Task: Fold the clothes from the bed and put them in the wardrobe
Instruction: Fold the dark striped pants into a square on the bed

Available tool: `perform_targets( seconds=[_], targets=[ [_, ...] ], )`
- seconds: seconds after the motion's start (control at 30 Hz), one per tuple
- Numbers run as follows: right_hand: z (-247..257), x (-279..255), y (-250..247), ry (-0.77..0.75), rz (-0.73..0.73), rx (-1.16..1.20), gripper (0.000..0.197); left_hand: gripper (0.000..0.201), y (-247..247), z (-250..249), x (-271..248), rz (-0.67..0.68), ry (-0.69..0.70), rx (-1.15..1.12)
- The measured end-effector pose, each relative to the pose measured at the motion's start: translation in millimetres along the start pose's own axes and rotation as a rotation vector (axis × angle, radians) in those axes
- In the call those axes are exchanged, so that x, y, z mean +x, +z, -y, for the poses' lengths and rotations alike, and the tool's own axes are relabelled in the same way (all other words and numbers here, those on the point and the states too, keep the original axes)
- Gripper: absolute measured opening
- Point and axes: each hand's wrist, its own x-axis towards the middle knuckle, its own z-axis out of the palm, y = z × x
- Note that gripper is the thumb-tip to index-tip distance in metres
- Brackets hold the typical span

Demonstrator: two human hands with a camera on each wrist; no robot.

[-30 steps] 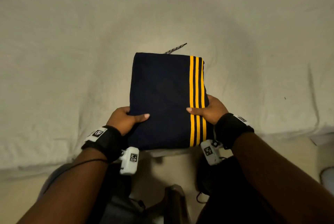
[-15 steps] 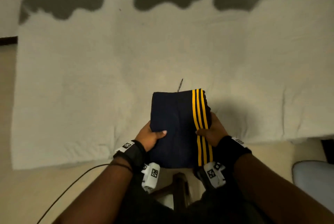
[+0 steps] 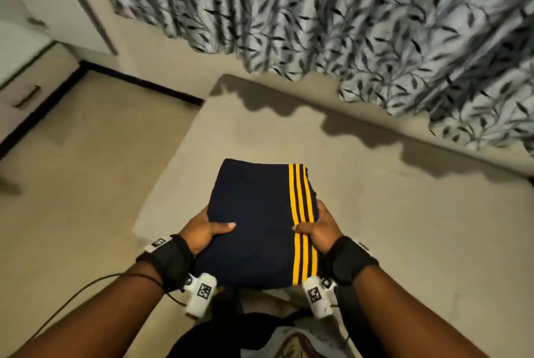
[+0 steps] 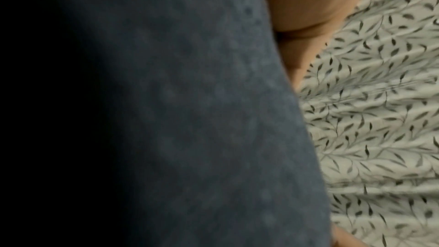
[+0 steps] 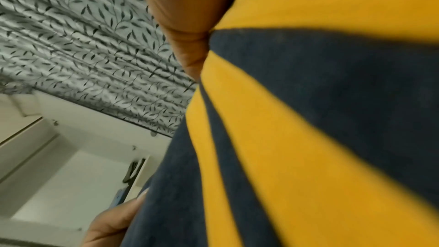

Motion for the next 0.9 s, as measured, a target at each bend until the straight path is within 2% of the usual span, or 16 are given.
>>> perform_targets(
  seconds=[0.03, 0.13, 0.23, 0.33, 0.47, 0.57, 0.7, 0.9],
  targets=[
    [18, 5, 17, -0.025, 0.028, -0.014, 0.070, 0.112, -17, -9, -5, -0.028, 0.022, -0.021],
    [58, 18, 62, -0.060, 0.125, -0.034, 0.067, 0.110, -58, -30, -23, -0.107, 0.093, -0.084],
    [88, 26, 91, -0.101, 0.192, -0.051, 0.063, 0.104, -80, -39, -40, -0.187, 0.153, -0.147],
    [113, 34, 112, -0.160, 0.277, -0.099, 0.069, 0.109, -93, -43, -61, -0.291, 0.194, -0.187],
    [155, 43, 160, -0.217, 0.418, -0.194, 0.071, 0.078, -119, -51, -97, -0.437, 0.257, -0.243],
    [183, 31, 206, -0.238, 0.481, -0.240, 0.062, 0.075, -151, -59, -125, -0.489, 0.294, -0.256],
    [215, 23, 282, -0.278, 0.547, -0.299, 0.067, 0.058, -215, -68, -164, -0.562, 0.327, -0.277],
    [272, 13, 443, -0.370, 0.625, -0.387, 0.066, 0.067, -340, -93, -220, -0.689, 0.416, -0.311]
  ],
)
